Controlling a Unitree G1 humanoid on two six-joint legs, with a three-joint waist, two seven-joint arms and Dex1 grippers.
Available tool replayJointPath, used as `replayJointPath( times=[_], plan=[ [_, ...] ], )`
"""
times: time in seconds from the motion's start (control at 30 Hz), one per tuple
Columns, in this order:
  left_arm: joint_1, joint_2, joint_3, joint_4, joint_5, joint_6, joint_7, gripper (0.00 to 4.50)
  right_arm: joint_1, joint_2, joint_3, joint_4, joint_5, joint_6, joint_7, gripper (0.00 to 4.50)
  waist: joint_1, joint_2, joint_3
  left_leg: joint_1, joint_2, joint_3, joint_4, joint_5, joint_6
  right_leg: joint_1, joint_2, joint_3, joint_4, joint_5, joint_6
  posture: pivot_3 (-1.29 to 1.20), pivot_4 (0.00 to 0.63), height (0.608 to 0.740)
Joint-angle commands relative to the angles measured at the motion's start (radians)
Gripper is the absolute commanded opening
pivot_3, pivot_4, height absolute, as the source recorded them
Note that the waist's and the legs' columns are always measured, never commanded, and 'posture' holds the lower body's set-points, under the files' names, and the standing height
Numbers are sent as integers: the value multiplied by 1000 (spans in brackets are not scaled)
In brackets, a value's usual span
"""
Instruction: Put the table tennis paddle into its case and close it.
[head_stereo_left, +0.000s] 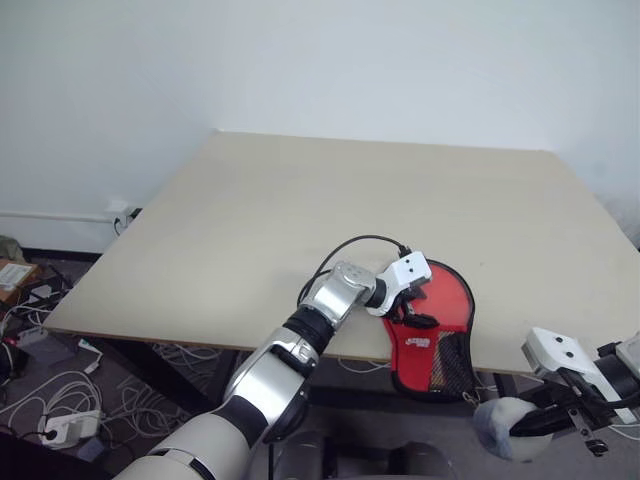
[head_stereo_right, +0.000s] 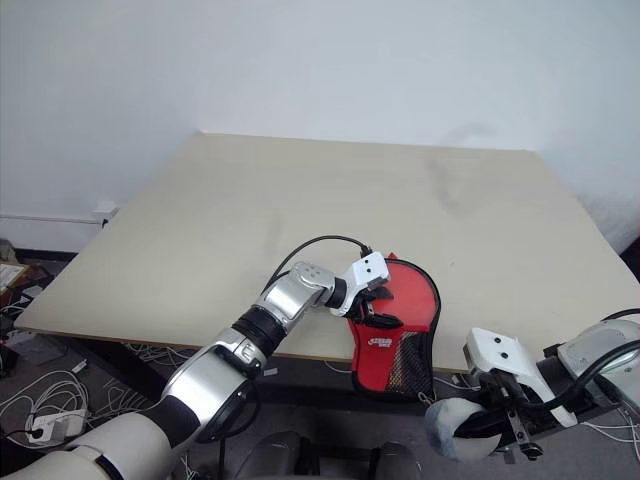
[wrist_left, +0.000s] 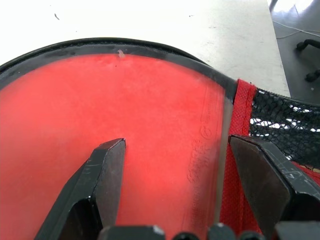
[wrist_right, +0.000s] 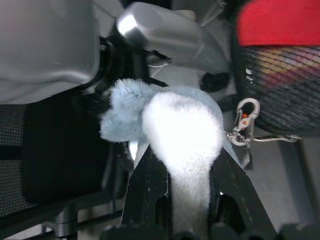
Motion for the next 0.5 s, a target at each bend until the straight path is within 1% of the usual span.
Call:
replayJointPath(
  times=[0.03,0.2,0.23,0.27,0.33,0.5],
  plan=[
    [18,8,-15,71,33,22,23,3549,-28,6,29,-27,23,-10,7,378,1,0,0,0,0,-1,0,0,0,0,0,-1,0,0,0,0,0,724],
    [7,9,-4,82,29,18,24,3549,-51,16,23,47,-12,-20,-32,378,0,-1,0,0,-2,-2,0,0,0,1,-3,-2,0,-1,1,0,0,724],
    [4,9,-2,86,29,16,24,3549,-59,17,24,63,-17,-23,-36,1054,-1,-1,0,0,-2,-2,0,0,0,1,-3,-2,0,0,1,0,0,724],
    [2,8,-2,91,30,14,24,3549,-80,24,30,84,-22,-18,-53,1289,-1,-1,0,0,-3,-2,0,0,0,1,-3,-3,0,0,1,0,0,724],
    [0,7,-1,97,32,9,24,3549,-108,25,42,108,-28,-15,-64,2006,-1,-1,0,0,-4,-3,0,0,0,1,-5,-3,0,-1,1,0,0,724],
    [2,3,1,106,35,0,25,3549,-165,33,35,164,-27,-23,-74,2006,-1,-1,0,0,-8,-4,-2,0,0,1,-7,-4,0,-1,2,0,0,724]
  ],
)
